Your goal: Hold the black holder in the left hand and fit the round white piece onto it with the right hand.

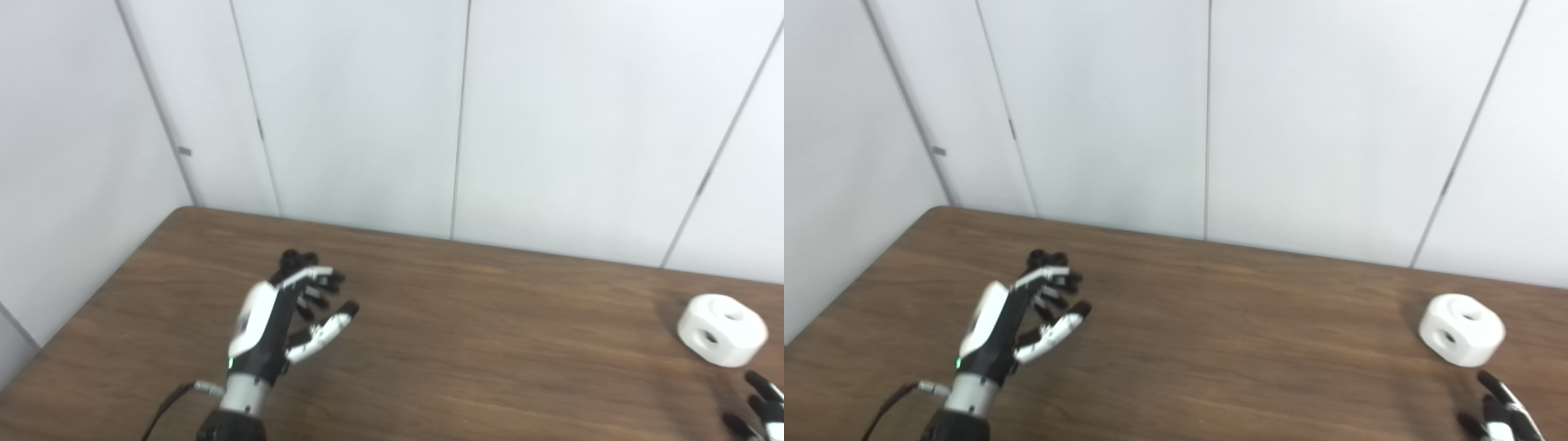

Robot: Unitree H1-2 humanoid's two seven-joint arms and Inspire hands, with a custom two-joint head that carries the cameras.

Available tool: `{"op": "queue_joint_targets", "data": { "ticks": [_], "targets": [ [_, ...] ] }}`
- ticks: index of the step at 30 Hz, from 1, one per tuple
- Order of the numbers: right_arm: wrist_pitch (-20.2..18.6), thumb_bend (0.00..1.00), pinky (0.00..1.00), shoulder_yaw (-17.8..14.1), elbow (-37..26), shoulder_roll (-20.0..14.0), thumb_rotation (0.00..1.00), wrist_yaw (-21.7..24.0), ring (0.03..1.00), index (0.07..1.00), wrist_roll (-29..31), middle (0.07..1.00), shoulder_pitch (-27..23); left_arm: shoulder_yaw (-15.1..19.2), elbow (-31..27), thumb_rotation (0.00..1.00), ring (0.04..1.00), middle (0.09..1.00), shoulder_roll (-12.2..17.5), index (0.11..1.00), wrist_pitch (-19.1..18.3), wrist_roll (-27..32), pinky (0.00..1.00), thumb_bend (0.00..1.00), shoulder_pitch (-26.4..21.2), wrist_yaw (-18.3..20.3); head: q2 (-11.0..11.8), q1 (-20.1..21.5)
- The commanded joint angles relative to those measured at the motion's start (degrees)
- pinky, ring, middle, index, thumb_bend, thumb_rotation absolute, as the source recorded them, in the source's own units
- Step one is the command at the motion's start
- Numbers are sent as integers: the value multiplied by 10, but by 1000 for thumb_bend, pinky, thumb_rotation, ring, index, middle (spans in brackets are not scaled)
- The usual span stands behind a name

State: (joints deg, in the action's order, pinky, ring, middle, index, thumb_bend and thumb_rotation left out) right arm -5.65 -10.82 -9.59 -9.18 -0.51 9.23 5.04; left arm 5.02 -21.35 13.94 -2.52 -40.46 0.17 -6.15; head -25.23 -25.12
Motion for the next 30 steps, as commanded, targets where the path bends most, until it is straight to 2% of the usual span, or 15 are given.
{"op": "queue_joint_targets", "data": {
  "ticks": [1, 5, 9, 17, 21, 23, 26, 30],
  "targets": [
    [9, 606, 915, -10, 17, -18, 763, 14, 963, 835, 11, 949, -5, 14, -43, 490, 599, 672, 27, 699, 19, -88, 468, 637, -33, -47, 1, -12],
    [19, 609, 992, -17, 34, -22, 777, 23, 996, 847, 28, 964, -11, 20, -49, 584, 624, 709, 29, 731, -12, -147, 476, 675, -37, -38, 5, -27],
    [25, 588, 1000, -19, 41, -23, 782, 25, 998, 843, 29, 969, -14, 28, -32, 669, 623, 749, 38, 775, -40, -193, 479, 729, -39, -26, 10, -38],
    [17, 618, 1000, -25, 46, -26, 795, 26, 1000, 871, 36, 998, -17, 31, 1, 563, 758, 813, 36, 813, -104, -226, 603, 827, -41, 11, 13, -51],
    [27, 603, 1000, -25, 55, -27, 780, 27, 1000, 855, 32, 986, -21, 28, 23, 581, 866, 896, 39, 872, -151, -232, 727, 837, -52, 60, 17, -53],
    [29, 610, 1000, -24, 58, -27, 780, 27, 1000, 858, 31, 983, -22, 26, 39, 571, 890, 920, 43, 889, -168, -234, 735, 850, -58, 76, 18, -54],
    [33, 614, 1000, -24, 64, -29, 783, 29, 1000, 863, 32, 990, -24, 21, 68, 598, 964, 986, 47, 937, -210, -245, 856, 878, -72, 119, 21, -56],
    [40, 603, 1000, -24, 71, -31, 787, 34, 1000, 862, 34, 993, -24, 18, 107, 576, 997, 1000, 53, 943, -239, -240, 893, 894, -87, 134, 24, -54]
  ]
}}
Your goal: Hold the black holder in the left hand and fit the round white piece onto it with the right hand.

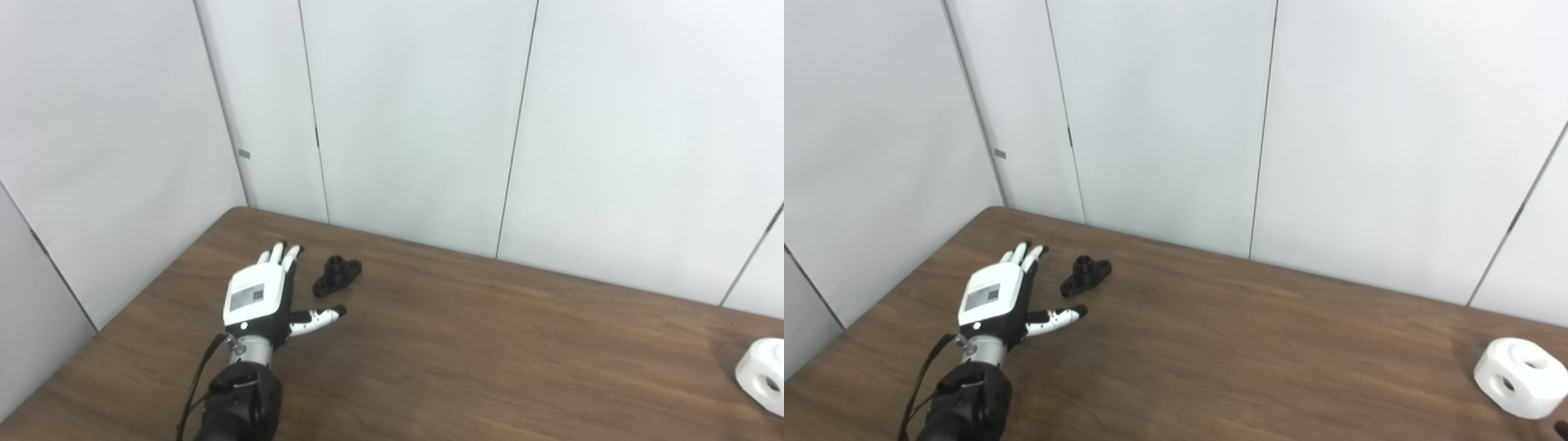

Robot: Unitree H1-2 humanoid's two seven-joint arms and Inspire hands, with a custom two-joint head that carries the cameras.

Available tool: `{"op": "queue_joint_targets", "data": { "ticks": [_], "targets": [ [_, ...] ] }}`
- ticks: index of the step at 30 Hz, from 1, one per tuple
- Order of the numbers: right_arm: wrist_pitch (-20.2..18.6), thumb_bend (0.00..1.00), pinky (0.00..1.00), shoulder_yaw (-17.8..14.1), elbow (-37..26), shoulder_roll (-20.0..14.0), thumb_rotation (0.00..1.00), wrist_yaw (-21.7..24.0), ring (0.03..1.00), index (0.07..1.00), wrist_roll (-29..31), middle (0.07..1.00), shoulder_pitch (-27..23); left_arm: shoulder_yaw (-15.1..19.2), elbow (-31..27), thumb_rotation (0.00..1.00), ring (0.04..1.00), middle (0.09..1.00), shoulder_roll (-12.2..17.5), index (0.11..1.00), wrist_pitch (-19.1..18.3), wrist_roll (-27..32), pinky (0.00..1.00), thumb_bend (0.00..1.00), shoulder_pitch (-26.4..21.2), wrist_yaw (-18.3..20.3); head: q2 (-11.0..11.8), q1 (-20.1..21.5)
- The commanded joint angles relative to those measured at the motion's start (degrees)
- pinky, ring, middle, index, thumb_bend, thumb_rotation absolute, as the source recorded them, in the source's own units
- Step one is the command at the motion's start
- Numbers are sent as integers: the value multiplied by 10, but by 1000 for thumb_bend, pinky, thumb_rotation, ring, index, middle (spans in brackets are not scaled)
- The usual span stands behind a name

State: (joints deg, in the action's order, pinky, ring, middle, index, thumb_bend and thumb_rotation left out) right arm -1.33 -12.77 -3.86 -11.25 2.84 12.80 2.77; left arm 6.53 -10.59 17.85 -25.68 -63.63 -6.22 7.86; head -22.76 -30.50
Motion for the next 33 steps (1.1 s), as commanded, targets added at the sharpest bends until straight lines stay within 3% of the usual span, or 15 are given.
{"op": "queue_joint_targets", "data": {
  "ticks": [1, 10, 19, 33],
  "targets": [
    [0, 601, 1000, -4, 16, -11, 788, 2, 1000, 860, -1, 994, -1, 9, 12, 554, 999, 1000, 10, 929, -10, -1, 901, 908, -28, -10, -1, -1],
    [12, 600, 1000, -8, 26, -12, 788, 10, 1000, 867, 2, 1000, 0, 30, 141, 490, 1000, 1000, -3, 894, -12, 53, 999, 919, -79, -90, 2, -3],
    [3, 596, 1000, -12, 19, -12, 768, 10, 1000, 874, 7, 992, 4, 35, 234, 492, 1000, 1000, -5, 894, -12, 83, 1000, 912, -124, -114, 2, -2],
    [4, 640, 1000, -14, 12, -10, 770, 8, 1000, 881, 3, 1000, 13, -15, 305, 431, 1000, 1000, 7, 846, 1, 176, 1000, 918, -152, -208, -2, 4]
  ]
}}
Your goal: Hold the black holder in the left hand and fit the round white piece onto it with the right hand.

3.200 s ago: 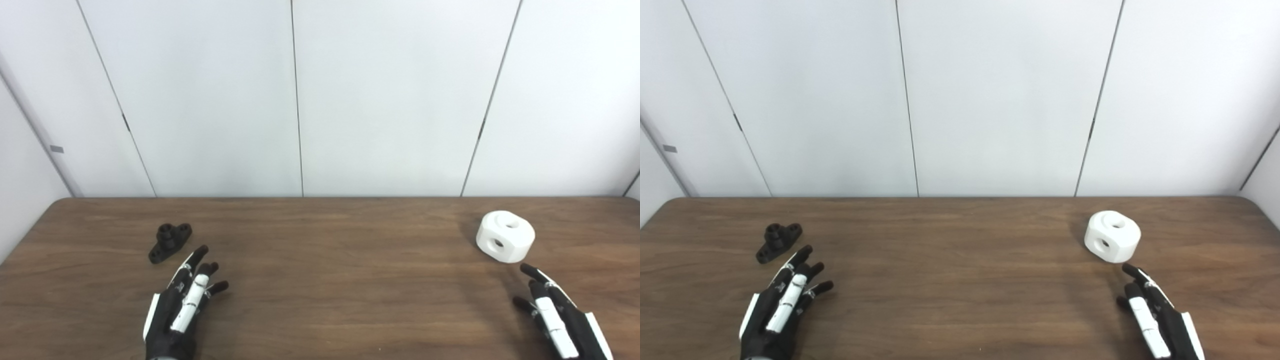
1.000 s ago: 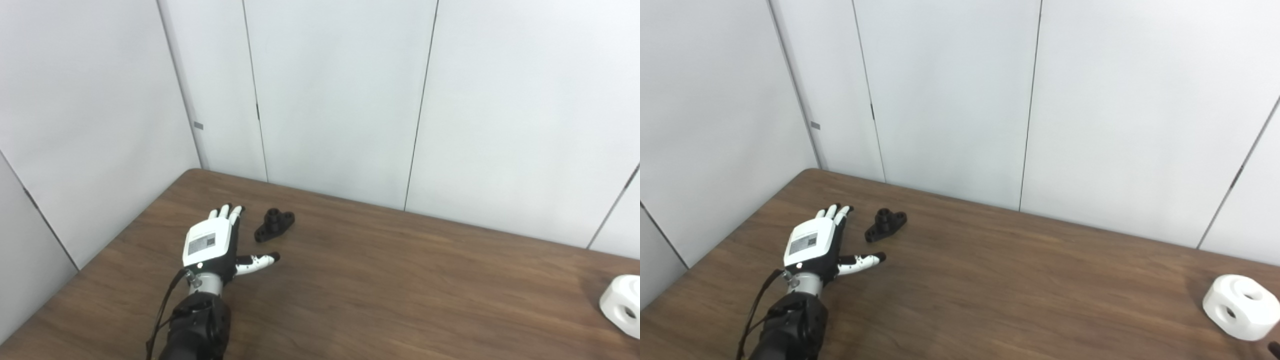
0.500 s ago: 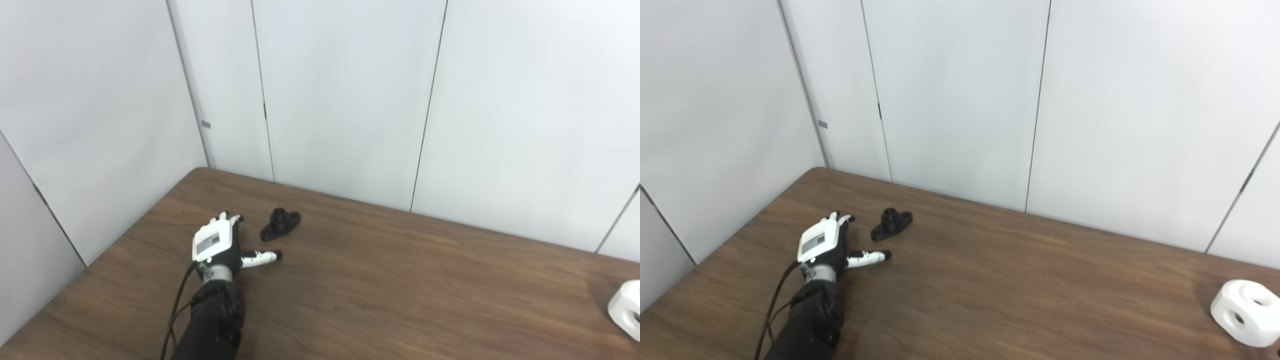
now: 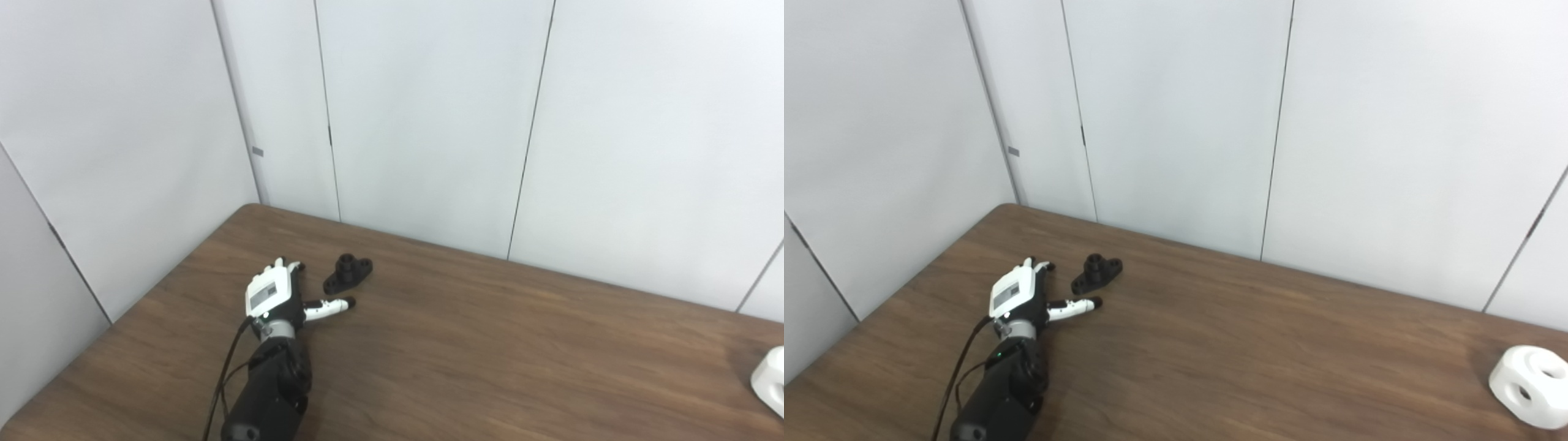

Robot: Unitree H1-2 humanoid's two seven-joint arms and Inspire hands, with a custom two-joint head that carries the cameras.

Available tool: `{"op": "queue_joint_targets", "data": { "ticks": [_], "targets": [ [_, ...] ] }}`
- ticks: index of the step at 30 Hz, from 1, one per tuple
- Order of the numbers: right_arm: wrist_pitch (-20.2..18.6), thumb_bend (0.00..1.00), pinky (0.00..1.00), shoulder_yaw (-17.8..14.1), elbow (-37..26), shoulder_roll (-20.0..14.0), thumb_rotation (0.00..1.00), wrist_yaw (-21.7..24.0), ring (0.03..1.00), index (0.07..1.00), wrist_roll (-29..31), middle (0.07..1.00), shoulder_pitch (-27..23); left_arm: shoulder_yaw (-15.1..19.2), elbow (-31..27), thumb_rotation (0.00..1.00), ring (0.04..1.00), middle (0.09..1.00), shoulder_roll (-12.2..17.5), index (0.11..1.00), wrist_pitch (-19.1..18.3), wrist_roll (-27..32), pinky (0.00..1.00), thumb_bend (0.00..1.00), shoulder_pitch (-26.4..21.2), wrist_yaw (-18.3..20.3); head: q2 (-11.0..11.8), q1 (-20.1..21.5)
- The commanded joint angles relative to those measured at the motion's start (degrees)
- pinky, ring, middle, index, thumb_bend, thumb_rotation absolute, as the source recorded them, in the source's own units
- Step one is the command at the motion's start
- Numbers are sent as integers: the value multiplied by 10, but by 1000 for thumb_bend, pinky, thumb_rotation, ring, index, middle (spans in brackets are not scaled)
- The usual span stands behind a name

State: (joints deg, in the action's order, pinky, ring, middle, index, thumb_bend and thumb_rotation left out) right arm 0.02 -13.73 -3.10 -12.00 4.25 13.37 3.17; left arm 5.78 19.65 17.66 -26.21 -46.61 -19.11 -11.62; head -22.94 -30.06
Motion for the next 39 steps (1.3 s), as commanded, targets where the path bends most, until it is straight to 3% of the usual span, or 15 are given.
{"op": "queue_joint_targets", "data": {
  "ticks": [1, 9, 16, 19, 21, 22, 24, 28, 34, 39],
  "targets": [
    [-11, 639, 1000, -5, 4, -3, 769, -7, 1000, 881, -2, 1000, 9, -11, 8, 431, 1000, 1000, 9, 846, 11, 11, 1000, 919, -24, -21, -1, 0],
    [-1, 622, 1000, -6, 9, -5, 757, -1, 1000, 880, 1, 1000, 10, -38, 26, 368, 996, 1000, 8, 807, 5, 39, 1000, 930, -27, -57, -4, 2],
    [-3, 609, 1000, -5, 3, -5, 767, -3, 1000, 876, -3, 999, 11, -50, 29, 328, 1000, 1000, 11, 747, 3, 67, 993, 919, -29, -55, -7, 6],
    [-5, 600, 1000, -4, 2, -4, 768, -4, 1000, 875, -5, 999, 10, -54, 33, 195, 1000, 981, 11, 649, 3, 74, 1000, 843, -31, -58, -6, 8],
    [-6, 592, 1000, -4, 1, -4, 765, -4, 1000, 873, -4, 999, 10, -60, 34, 157, 1000, 972, 13, 620, -2, 70, 1000, 812, -32, -53, -6, 9],
    [-5, 584, 1000, -4, 1, -4, 764, -3, 1000, 873, -4, 998, 9, -64, 36, 113, 1000, 968, 14, 558, -4, 65, 1000, 669, -33, -52, -5, 9],
    [-3, 570, 1000, -3, 3, -5, 769, -2, 1000, 876, -5, 995, 8, -73, 39, 66, 983, 936, 17, 499, -4, 57, 1000, 552, -32, -63, -5, 8],
    [1, 609, 1000, -3, 6, -5, 772, -2, 1000, 865, -7, 986, 7, -82, 38, 49, 949, 918, 20, 482, -6, 47, 891, 522, -29, -64, -6, 8],
    [-4, 591, 1000, -3, 4, -5, 776, -3, 1000, 862, -5, 992, 6, -92, 26, 47, 962, 928, 26, 482, -6, 49, 961, 520, -25, -53, -7, 10],
    [-6, 630, 1000, -4, 7, -4, 780, -3, 1000, 866, -2, 1000, 4, -97, 27, 48, 950, 937, 26, 482, -6, 45, 931, 521, -27, -50, -6, 14]
  ]
}}
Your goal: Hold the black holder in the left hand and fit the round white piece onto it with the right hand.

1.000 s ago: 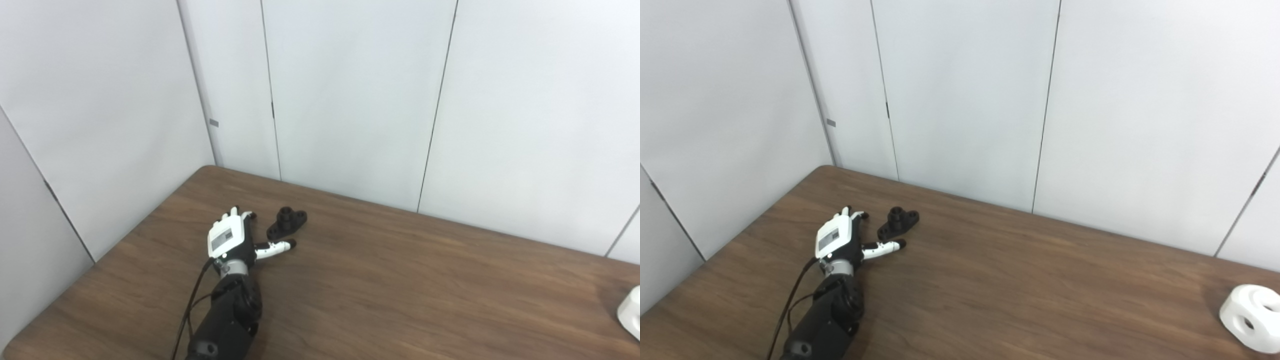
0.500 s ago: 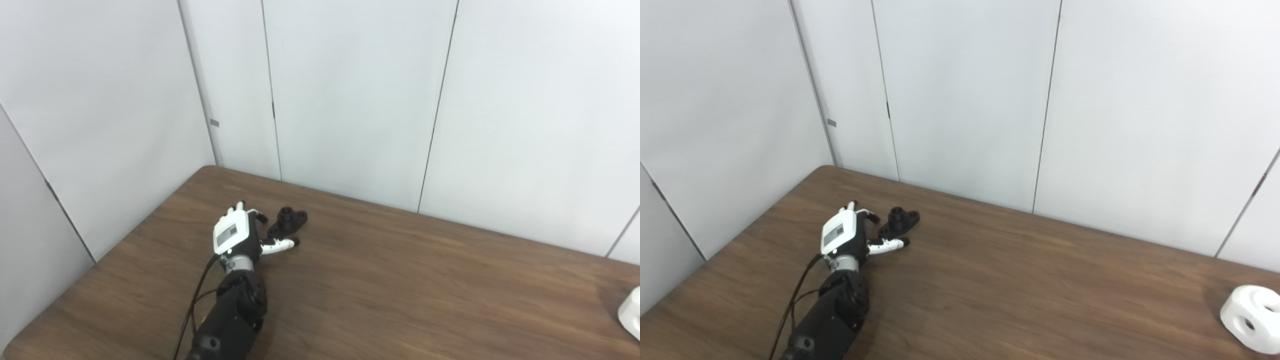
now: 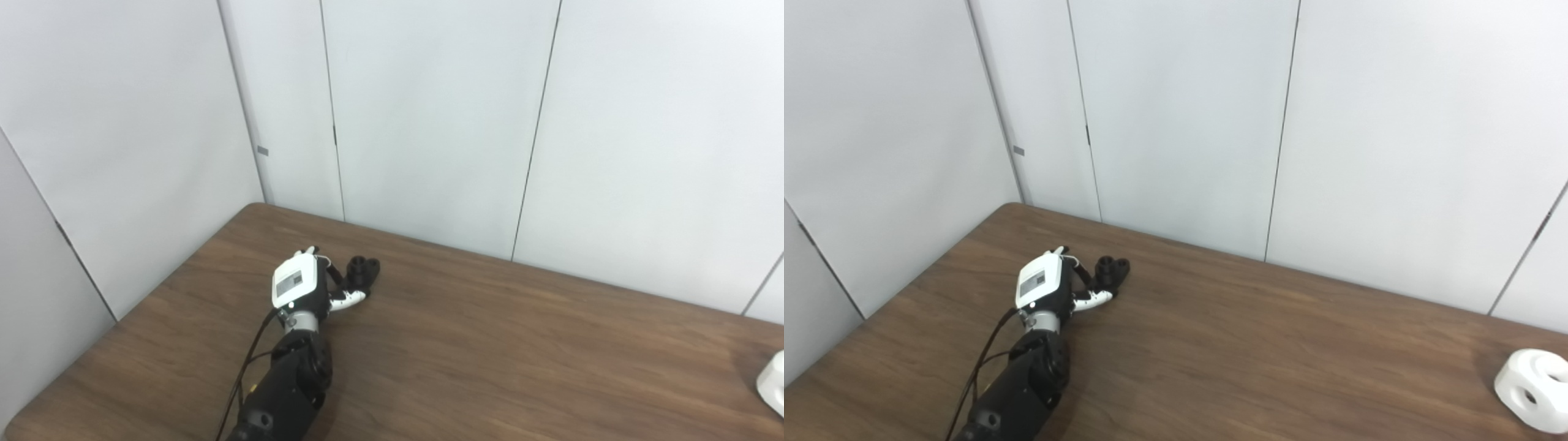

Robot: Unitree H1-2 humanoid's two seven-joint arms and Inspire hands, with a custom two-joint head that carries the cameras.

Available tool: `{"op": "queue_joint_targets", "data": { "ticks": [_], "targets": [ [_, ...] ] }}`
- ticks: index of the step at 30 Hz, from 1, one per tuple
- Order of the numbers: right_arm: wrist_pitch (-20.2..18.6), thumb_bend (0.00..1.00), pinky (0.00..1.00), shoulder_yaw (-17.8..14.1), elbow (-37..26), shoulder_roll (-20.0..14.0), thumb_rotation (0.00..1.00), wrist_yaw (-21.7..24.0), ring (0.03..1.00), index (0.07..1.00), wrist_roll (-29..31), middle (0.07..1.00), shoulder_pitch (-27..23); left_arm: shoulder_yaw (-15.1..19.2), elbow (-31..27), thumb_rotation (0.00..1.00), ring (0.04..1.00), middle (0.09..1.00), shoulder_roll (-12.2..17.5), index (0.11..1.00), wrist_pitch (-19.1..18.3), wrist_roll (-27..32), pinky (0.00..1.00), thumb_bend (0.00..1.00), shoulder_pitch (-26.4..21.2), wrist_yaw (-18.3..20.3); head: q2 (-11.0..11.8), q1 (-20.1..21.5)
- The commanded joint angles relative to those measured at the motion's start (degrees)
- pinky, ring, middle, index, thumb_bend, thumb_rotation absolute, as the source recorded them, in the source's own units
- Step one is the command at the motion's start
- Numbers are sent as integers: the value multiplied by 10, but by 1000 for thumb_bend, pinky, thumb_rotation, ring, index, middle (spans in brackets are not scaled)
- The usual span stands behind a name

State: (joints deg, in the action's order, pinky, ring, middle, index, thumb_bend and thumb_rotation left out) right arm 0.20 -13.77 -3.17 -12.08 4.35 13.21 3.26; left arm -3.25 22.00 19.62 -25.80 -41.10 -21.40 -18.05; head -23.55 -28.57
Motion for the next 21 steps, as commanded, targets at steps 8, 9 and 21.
{"op": "queue_joint_targets", "data": {
  "ticks": [8, 9, 21],
  "targets": [
    [-13, 609, 1000, -2, 0, 2, 771, -11, 1000, 876, -5, 1000, 3, -21, -41, 48, 955, 947, 13, 481, -10, -8, 938, 521, 7, 47, 2, 19],
    [-12, 629, 1000, -1, 1, 2, 773, -11, 1000, 873, -7, 1000, 4, -27, -48, 49, 954, 943, 15, 481, -9, -10, 911, 521, 9, 52, 3, 22],
    [-20, 631, 1000, 6, -15, 13, 791, -23, 1000, 857, -16, 994, 9, -92, -111, 48, 989, 946, 27, 481, 5, -21, 998, 520, 8, 102, -6, 57]
  ]
}}
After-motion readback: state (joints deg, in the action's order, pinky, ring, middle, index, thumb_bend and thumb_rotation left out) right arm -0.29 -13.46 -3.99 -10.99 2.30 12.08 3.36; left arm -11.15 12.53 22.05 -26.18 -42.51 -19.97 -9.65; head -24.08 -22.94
